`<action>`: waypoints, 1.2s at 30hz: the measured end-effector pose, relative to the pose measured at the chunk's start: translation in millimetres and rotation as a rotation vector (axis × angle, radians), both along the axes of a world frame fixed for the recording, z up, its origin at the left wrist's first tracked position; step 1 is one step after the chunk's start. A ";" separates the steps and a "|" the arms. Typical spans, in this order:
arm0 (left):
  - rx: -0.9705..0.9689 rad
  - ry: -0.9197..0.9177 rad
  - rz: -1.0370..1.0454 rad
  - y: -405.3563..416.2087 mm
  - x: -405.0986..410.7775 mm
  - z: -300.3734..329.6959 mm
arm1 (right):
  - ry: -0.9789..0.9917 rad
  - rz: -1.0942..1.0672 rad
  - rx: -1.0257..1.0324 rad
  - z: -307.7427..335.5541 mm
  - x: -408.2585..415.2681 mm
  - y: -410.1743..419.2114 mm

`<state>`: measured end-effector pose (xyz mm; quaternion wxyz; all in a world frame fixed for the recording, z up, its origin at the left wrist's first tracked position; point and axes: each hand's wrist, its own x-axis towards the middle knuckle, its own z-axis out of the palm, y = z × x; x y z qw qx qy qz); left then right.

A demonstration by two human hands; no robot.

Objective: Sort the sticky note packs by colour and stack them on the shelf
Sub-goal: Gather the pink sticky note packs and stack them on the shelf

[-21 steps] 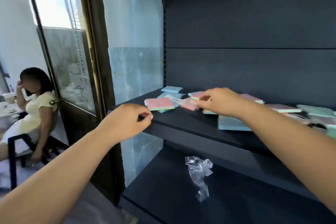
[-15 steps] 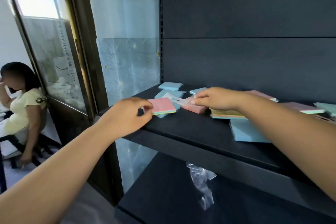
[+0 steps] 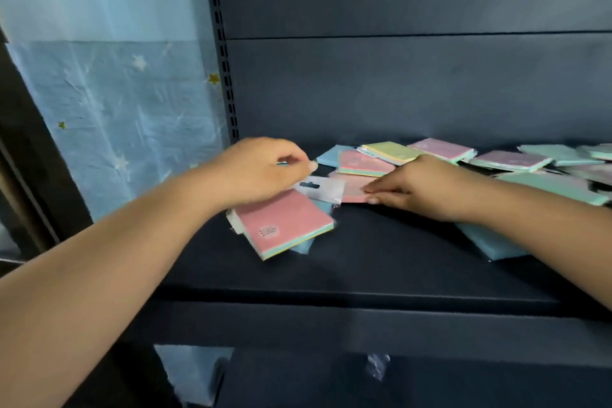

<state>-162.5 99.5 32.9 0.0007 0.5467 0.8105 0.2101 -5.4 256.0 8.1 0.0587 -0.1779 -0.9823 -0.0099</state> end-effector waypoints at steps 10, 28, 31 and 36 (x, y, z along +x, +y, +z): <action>-0.465 0.063 0.049 85.8 15.0 -15.1 | 0.057 -0.218 -0.238 4.8 30.6 2.1; -0.316 -0.314 -0.086 93.8 19.4 -17.9 | 0.243 -0.295 -0.579 -3.0 56.5 2.4; -0.282 -0.378 -0.064 93.8 15.4 -17.5 | 0.314 -0.372 -0.572 2.8 61.7 1.7; -0.153 -0.537 -0.120 91.0 20.0 -13.5 | 0.374 -0.412 -0.571 6.5 58.1 3.6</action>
